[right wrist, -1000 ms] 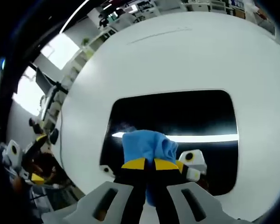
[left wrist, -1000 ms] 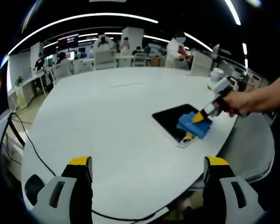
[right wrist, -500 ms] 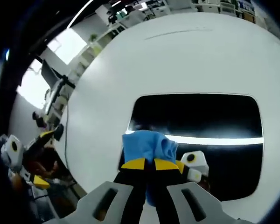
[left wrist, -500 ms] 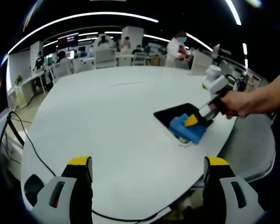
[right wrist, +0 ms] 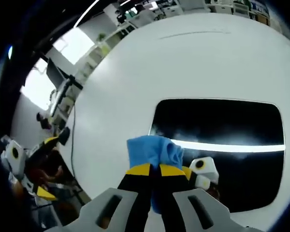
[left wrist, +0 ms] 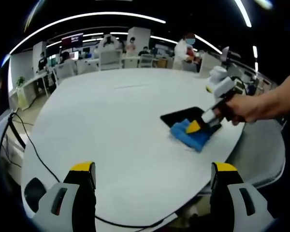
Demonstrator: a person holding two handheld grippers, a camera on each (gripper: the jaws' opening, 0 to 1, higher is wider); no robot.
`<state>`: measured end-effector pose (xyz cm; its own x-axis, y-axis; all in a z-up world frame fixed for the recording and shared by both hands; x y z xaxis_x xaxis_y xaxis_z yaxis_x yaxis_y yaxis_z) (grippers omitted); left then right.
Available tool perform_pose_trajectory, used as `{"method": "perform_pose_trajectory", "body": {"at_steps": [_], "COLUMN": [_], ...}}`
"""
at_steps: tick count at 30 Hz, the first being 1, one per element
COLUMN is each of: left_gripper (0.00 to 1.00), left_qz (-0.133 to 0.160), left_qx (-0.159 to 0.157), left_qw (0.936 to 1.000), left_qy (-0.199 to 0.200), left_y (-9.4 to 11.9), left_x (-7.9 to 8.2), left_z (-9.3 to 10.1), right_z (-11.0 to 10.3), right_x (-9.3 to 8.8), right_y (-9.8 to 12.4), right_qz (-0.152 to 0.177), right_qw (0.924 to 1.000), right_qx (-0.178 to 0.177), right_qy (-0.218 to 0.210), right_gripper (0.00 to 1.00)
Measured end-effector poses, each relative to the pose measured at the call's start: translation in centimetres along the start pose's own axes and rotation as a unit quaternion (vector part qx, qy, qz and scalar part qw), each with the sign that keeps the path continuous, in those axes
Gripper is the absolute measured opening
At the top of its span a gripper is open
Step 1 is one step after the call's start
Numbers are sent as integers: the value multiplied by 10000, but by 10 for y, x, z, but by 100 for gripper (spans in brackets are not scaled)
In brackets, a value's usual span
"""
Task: Wipe the mirror surface with the cleaning cloth until all visible marks leave the cleaned area.
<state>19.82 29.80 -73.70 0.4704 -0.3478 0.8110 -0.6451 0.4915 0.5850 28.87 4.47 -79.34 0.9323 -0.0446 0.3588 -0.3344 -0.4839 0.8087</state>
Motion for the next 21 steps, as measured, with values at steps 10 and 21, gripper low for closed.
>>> {"method": "perform_pose_trajectory", "body": {"at_steps": [10, 21], "left_gripper": [100, 100], "left_qz": [4, -6], "left_qx": [0, -17], "left_qw": [10000, 10000], "left_qy": [16, 62], "left_y": [-3, -4], "left_x": [0, -1], "left_z": [1, 0], "right_z": [3, 2], "right_x": [1, 5], "right_y": [1, -1], "right_qz": [9, -18], "right_qw": [10000, 10000], "right_qx": [35, 53], "right_qy": [8, -71], "right_gripper": [0, 0]}}
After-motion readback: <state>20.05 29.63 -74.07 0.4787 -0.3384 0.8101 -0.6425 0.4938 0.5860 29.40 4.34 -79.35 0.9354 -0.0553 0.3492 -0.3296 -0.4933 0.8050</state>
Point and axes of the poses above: the point that each gripper's makers call its tool centre point, and the gripper's own axes: y roughly backward along the fingers, z roughly to its right, x roughly out of its top, the point moved 9 cm from there along y, roughly backward along the fingers, and after that the axes turned 9 degrees about -y, right-handed, at the moved point
